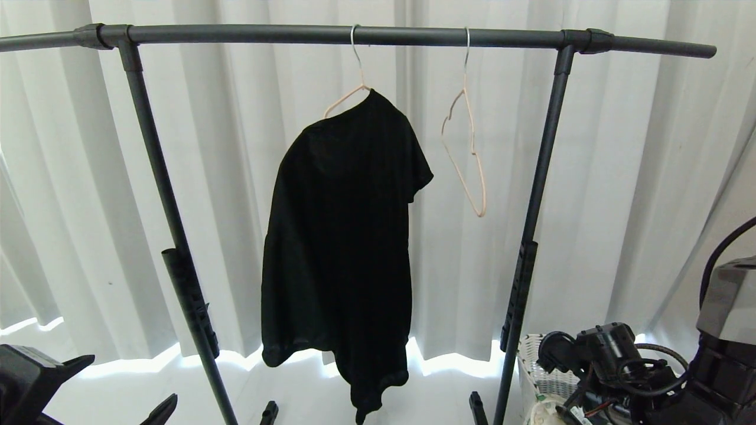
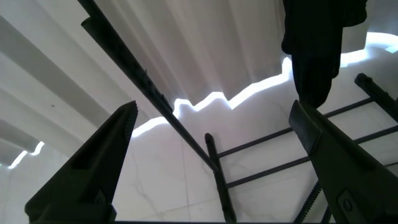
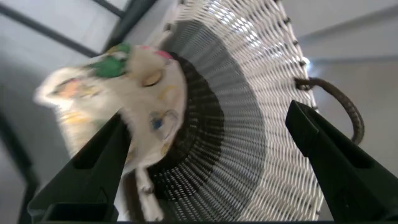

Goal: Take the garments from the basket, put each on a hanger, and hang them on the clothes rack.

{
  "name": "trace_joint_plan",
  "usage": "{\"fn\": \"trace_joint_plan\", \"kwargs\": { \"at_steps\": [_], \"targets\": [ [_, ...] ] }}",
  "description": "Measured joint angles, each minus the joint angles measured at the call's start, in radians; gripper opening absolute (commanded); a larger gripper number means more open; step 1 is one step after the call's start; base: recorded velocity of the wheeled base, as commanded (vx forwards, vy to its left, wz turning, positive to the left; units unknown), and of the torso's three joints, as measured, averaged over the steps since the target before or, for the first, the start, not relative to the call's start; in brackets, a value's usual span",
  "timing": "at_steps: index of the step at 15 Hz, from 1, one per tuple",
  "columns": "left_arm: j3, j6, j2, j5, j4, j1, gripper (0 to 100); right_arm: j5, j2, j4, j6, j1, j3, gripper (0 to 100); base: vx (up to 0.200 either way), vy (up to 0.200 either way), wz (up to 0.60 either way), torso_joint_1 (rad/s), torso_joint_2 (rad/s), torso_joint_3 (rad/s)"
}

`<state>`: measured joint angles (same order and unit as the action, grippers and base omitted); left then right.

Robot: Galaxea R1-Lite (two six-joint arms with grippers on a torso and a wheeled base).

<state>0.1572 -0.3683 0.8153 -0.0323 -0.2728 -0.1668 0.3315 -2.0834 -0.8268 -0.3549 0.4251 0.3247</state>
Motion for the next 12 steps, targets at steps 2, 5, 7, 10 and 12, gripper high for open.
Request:
{"fn": "trace_joint_plan", "kwargs": {
  "at_steps": [2,5,7,10,12],
  "targets": [
    [-0.001,0.0,0.001,0.0,0.0,0.0,100,0.004,-0.033,-0.006,0.014,-0.006,0.007,100,0.0,0.0,0.0,0.0,0.0,0.0],
    [-0.002,0.001,0.002,0.0,0.001,0.0,100,0.01,-0.058,-0.007,0.028,-0.007,0.016,0,0.0,0.0,0.0,0.0,0.0,0.0],
    [-0.011,0.001,0.002,0.0,0.0,0.0,100,0.015,-0.065,-0.027,0.028,-0.003,0.018,0,0.0,0.0,0.0,0.0,0.0,0.0],
    [-0.034,0.001,0.001,-0.003,0.0,0.001,100,0.046,-0.056,-0.079,0.028,0.017,0.009,0,0.0,0.0,0.0,0.0,0.0,0.0],
    [-0.052,0.0,0.001,-0.007,0.002,0.005,100,0.05,-0.023,-0.079,0.025,0.027,-0.004,0,0.0,0.0,0.0,0.0,0.0,0.0]
  ]
}}
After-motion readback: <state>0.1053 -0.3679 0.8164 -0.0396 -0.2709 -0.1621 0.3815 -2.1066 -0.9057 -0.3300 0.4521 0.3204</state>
